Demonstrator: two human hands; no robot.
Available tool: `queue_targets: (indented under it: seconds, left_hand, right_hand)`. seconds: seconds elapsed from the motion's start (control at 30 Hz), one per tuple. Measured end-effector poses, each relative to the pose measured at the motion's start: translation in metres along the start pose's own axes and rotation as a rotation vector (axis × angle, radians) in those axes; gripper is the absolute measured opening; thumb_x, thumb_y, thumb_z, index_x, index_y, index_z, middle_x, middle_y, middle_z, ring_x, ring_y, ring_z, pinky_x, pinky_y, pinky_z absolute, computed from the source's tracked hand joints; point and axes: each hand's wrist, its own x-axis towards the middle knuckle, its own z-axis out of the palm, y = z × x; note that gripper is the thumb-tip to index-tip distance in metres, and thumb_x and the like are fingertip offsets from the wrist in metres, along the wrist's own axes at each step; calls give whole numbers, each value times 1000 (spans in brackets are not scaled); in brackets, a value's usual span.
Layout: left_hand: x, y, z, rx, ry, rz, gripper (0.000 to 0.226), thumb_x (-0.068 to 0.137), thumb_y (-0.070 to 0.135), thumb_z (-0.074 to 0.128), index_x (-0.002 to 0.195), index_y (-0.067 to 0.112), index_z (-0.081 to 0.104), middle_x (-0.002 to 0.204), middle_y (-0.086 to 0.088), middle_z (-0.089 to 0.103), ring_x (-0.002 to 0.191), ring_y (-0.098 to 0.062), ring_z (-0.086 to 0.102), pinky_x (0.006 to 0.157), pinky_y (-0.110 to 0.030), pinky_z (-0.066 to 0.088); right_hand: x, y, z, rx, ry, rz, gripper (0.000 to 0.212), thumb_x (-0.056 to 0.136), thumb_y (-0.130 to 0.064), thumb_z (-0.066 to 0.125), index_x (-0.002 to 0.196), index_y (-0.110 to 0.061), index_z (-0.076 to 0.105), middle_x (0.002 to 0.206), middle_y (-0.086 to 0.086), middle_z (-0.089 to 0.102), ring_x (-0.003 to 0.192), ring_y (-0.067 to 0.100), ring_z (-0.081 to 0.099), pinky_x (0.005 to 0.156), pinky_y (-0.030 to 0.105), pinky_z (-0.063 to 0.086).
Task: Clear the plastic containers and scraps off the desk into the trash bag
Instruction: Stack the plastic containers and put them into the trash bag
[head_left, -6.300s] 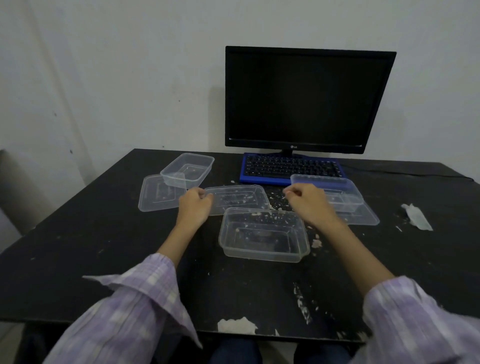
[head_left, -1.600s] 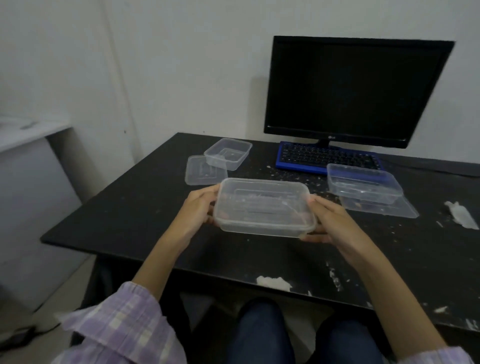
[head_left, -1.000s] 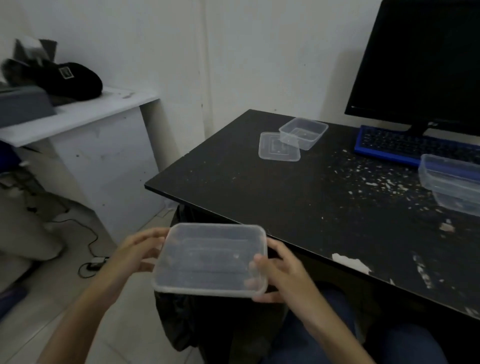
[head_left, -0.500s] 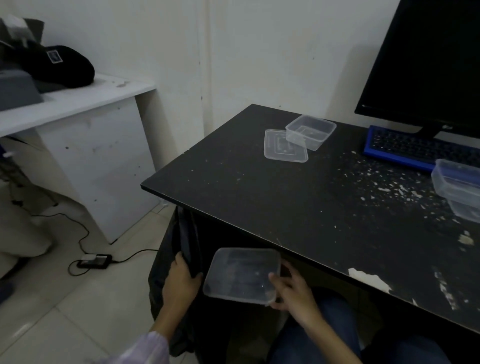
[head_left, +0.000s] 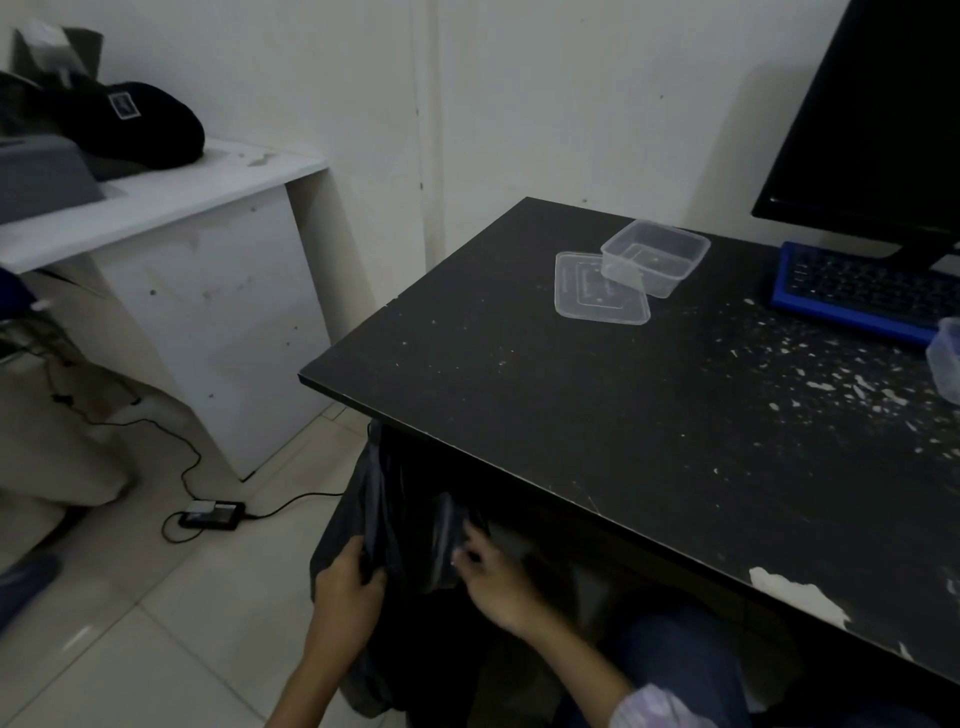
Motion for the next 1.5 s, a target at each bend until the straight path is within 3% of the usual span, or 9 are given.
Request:
queue_targets:
  seconds: [0.1,0.3,0.47,0.63,0.77,0.93,1.13,1.33,1.5]
  left_hand:
    - [-1,2,1,7,2,-3,19,85,-2,56,92,16,54,73,6,59,68,-9,55,59,-19,41]
    - [-3,7,8,46,15,-12,20,85,3,60,104,8,58,77,-1,62,74,-17,57,64,-23,39]
    - [-9,20,9,90,42,81,27,86,8,61,113,7,59,99,-6,68,91,-20,63,77,-23,44]
    - [-22,55,-3,103,124,254,18,88,14,58,105,16,66,95,-1,69,82,-11,63,72,-22,47]
    - [-40,98,-17,69,184,422,12,89,16,58,95,22,66,85,14,63,75,7,57,62,-5,40]
    - [-55,156,-17,-9,222,588,11,88,16,59,90,23,67,84,16,62,77,5,58,62,-5,41]
    - [-57,227,31,-85,87,673,10,88,15,60,88,21,68,83,10,64,71,2,58,63,0,40]
    - [-64,299,117,-139,-214,676,15,91,20,55,100,19,67,93,5,64,79,-2,58,63,-8,41]
    - [-62,355,188,-209,-386,619,22,91,17,55,111,14,63,109,-3,65,90,-8,57,75,-16,42]
  right_hand:
    - [-1,0,10,-124,-149,-4,51,102,-31,34,150,-19,23,156,5,24,144,23,19,118,32,17]
    - [-9,5,-4,-154,-133,-49,48,101,-25,39,148,-17,30,153,4,28,142,22,24,117,33,21]
    - [-27,-6,-18,-161,17,-151,43,99,-21,43,142,-16,41,146,-1,37,135,15,35,114,27,27]
    - [-65,-30,-35,-136,149,-301,34,97,-20,46,130,-20,54,127,-3,50,110,5,52,101,23,43]
    - [-106,-50,-62,-139,264,-419,28,97,-24,48,123,-26,58,115,-13,54,101,-2,55,85,9,46]
    - [-151,-61,-109,-138,435,-481,20,95,-26,53,109,-31,66,99,-17,62,95,-2,58,80,11,47]
    - [-180,-33,-180,-171,694,-383,18,92,-21,57,102,-31,69,93,-16,66,87,-2,60,72,7,43]
    - [-207,12,-261,-113,925,-183,19,92,-17,57,106,-25,68,99,-10,67,87,-6,58,65,-1,41]
    - [-216,47,-329,-42,1099,-30,25,93,-14,56,116,-16,63,111,3,64,81,4,55,65,12,40]
